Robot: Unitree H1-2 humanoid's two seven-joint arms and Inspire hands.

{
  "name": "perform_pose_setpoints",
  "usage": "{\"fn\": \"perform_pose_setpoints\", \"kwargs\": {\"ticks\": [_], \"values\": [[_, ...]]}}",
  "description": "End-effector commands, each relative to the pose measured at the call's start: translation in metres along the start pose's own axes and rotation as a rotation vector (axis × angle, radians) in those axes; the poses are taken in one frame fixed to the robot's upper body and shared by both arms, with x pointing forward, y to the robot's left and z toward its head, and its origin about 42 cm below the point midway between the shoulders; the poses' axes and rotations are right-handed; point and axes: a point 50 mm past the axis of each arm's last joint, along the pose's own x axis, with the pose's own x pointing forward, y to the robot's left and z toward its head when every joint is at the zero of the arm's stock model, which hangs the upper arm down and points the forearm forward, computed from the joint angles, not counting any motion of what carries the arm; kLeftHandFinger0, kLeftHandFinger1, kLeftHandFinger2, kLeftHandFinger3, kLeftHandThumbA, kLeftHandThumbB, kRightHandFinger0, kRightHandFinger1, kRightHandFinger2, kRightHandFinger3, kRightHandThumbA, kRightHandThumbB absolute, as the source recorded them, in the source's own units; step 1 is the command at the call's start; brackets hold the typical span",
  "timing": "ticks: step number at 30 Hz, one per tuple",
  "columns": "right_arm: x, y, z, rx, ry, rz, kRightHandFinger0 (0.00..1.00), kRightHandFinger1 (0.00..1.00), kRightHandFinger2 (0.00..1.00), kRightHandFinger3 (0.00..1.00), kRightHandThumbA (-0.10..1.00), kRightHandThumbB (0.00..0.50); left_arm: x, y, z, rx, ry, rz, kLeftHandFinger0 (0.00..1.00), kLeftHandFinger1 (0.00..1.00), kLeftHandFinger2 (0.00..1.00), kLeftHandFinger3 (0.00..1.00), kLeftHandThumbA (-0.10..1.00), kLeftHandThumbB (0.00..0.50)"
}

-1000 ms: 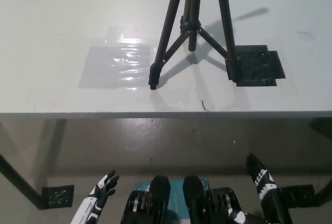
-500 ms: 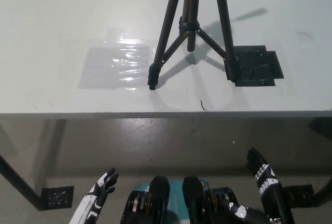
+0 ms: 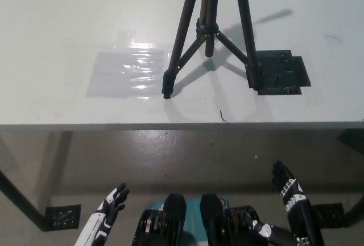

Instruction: A tripod lies near the right hand side of the table and the robot grab a leg of the tripod using its right hand and put it up right.

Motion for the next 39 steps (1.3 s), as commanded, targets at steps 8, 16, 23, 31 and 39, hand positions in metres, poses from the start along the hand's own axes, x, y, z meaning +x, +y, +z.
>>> {"fn": "perform_pose_setpoints", "kwargs": {"ticks": [8, 16, 23, 31, 39], "values": [[0.0072, 0.0008, 0.0074, -0.022, -0.071, 0.02, 1.0, 1.0, 1.0, 1.0, 1.0, 0.442, 0.0025, 0.0069, 0.0093, 0.023, -0.032, 0.005, 1.0, 1.0, 1.0, 1.0, 1.0, 0.37], [0.0093, 0.0014, 0.0065, -0.041, -0.069, 0.021, 1.0, 1.0, 1.0, 1.0, 1.0, 0.411, 0.0021, 0.006, 0.0092, 0.022, -0.025, 0.014, 1.0, 1.0, 1.0, 1.0, 1.0, 0.373], [0.0088, 0.0027, 0.0069, -0.04, -0.07, 0.024, 1.0, 1.0, 1.0, 1.0, 1.0, 0.391, 0.0008, 0.0063, 0.0064, 0.018, -0.039, 0.022, 1.0, 1.0, 1.0, 1.0, 1.0, 0.361], [0.0091, 0.0037, 0.0069, -0.036, -0.071, 0.028, 1.0, 1.0, 1.0, 1.0, 1.0, 0.389, 0.0014, 0.0069, 0.0085, 0.023, -0.046, 0.024, 1.0, 1.0, 1.0, 1.0, 1.0, 0.356], [0.0097, 0.0045, 0.0063, -0.048, -0.069, 0.027, 1.0, 1.0, 1.0, 1.0, 1.0, 0.384, 0.0029, 0.008, 0.0078, 0.021, -0.047, 0.026, 1.0, 1.0, 1.0, 1.0, 1.0, 0.372]]}}
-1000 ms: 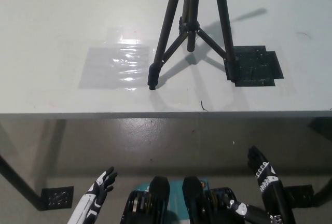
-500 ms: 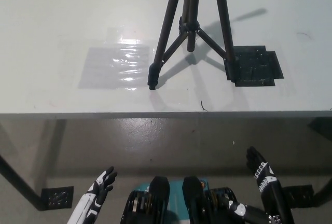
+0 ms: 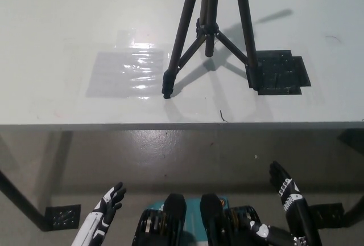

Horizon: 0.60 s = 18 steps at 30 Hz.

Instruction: A tripod lies near the right hand side of the table and the robot grab a leg of the tripod using its right hand and put it up right.

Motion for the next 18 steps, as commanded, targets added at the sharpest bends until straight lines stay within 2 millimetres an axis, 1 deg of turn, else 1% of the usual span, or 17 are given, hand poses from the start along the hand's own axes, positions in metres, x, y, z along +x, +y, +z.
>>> {"fn": "perform_pose_setpoints", "kwargs": {"ticks": [1, 3, 7, 10, 11, 12, 17, 18], "values": [[0.0084, 0.0028, 0.0093, -0.012, -0.075, 0.011, 1.0, 1.0, 1.0, 1.0, 1.0, 0.375, 0.0033, 0.0043, 0.0067, 0.01, -0.051, 0.015, 1.0, 1.0, 1.0, 1.0, 1.0, 0.37], [0.0088, 0.0026, 0.0094, -0.017, -0.076, 0.015, 1.0, 1.0, 1.0, 1.0, 1.0, 0.36, 0.0039, 0.0043, 0.0082, 0.014, -0.053, 0.015, 1.0, 1.0, 1.0, 1.0, 1.0, 0.357], [0.0092, 0.0029, 0.009, -0.013, -0.075, 0.016, 1.0, 1.0, 1.0, 1.0, 1.0, 0.363, 0.0038, 0.0045, 0.0088, 0.01, -0.051, 0.011, 1.0, 1.0, 1.0, 1.0, 1.0, 0.352], [0.0098, 0.0026, 0.0083, -0.027, -0.072, 0.013, 1.0, 1.0, 1.0, 1.0, 1.0, 0.355, 0.0039, 0.0052, 0.0086, 0.017, -0.051, 0.014, 1.0, 1.0, 1.0, 1.0, 1.0, 0.357], [0.0101, 0.0028, 0.0082, -0.025, -0.072, 0.012, 1.0, 1.0, 1.0, 1.0, 1.0, 0.354, 0.0037, 0.0053, 0.0087, 0.013, -0.049, 0.014, 1.0, 1.0, 1.0, 1.0, 1.0, 0.365], [0.0105, 0.0029, 0.0086, -0.03, -0.073, 0.014, 1.0, 1.0, 1.0, 1.0, 1.0, 0.346, 0.0037, 0.0053, 0.0084, 0.01, -0.05, 0.015, 1.0, 1.0, 1.0, 1.0, 1.0, 0.364], [0.011, 0.0038, 0.0094, -0.038, -0.076, 0.017, 1.0, 1.0, 1.0, 1.0, 1.0, 0.345, 0.0044, 0.006, 0.0092, 0.013, -0.05, 0.009, 1.0, 1.0, 1.0, 1.0, 1.0, 0.364], [0.0112, 0.004, 0.0094, -0.038, -0.077, 0.017, 1.0, 1.0, 1.0, 1.0, 1.0, 0.345, 0.0048, 0.0058, 0.0095, 0.009, -0.045, 0.013, 1.0, 1.0, 1.0, 1.0, 1.0, 0.376]]}}
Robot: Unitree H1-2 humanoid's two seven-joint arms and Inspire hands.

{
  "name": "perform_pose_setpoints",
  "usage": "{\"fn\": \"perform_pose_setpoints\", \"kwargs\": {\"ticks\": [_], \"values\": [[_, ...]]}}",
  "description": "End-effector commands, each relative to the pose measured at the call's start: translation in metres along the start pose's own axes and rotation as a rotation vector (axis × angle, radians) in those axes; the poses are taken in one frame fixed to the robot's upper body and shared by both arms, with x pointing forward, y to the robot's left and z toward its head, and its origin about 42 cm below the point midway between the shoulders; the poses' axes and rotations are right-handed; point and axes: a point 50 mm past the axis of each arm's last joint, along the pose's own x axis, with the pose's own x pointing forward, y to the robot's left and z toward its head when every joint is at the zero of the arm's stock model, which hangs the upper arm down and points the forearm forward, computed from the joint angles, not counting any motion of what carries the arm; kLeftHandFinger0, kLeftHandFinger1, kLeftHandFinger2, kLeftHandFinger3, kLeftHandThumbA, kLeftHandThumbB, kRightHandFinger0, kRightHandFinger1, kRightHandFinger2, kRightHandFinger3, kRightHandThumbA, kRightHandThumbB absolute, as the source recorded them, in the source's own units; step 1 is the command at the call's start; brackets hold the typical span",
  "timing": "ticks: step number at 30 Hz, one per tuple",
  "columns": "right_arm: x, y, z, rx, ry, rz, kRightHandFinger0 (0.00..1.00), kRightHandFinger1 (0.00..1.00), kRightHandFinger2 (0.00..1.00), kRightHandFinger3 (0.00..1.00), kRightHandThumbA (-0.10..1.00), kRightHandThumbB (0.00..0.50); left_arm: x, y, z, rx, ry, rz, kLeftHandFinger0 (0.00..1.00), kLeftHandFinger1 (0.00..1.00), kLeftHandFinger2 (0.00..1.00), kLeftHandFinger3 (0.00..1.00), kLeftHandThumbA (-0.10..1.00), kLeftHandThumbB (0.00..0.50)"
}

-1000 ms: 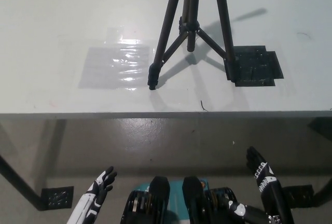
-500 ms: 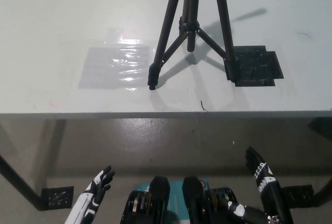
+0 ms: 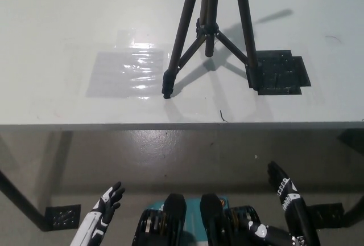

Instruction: A tripod lies near the right hand side of the table and the robot grab a leg of the tripod using its right hand and put it up right.

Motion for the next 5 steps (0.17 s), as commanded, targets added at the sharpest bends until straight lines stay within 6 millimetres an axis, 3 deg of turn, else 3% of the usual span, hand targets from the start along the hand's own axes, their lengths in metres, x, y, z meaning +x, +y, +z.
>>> {"fn": "perform_pose_setpoints", "kwargs": {"ticks": [1, 5], "values": [[0.0078, 0.0026, 0.0096, -0.014, -0.075, 0.008, 1.0, 1.0, 1.0, 1.0, 1.0, 0.343, 0.0029, 0.0035, 0.0096, -0.003, -0.044, 0.014, 1.0, 1.0, 1.0, 1.0, 1.0, 0.377], [0.0076, 0.0023, 0.0098, -0.022, -0.076, 0.008, 1.0, 1.0, 1.0, 1.0, 1.0, 0.34, 0.0025, 0.0032, 0.0089, -0.003, -0.047, 0.019, 1.0, 1.0, 1.0, 1.0, 1.0, 0.372]]}}
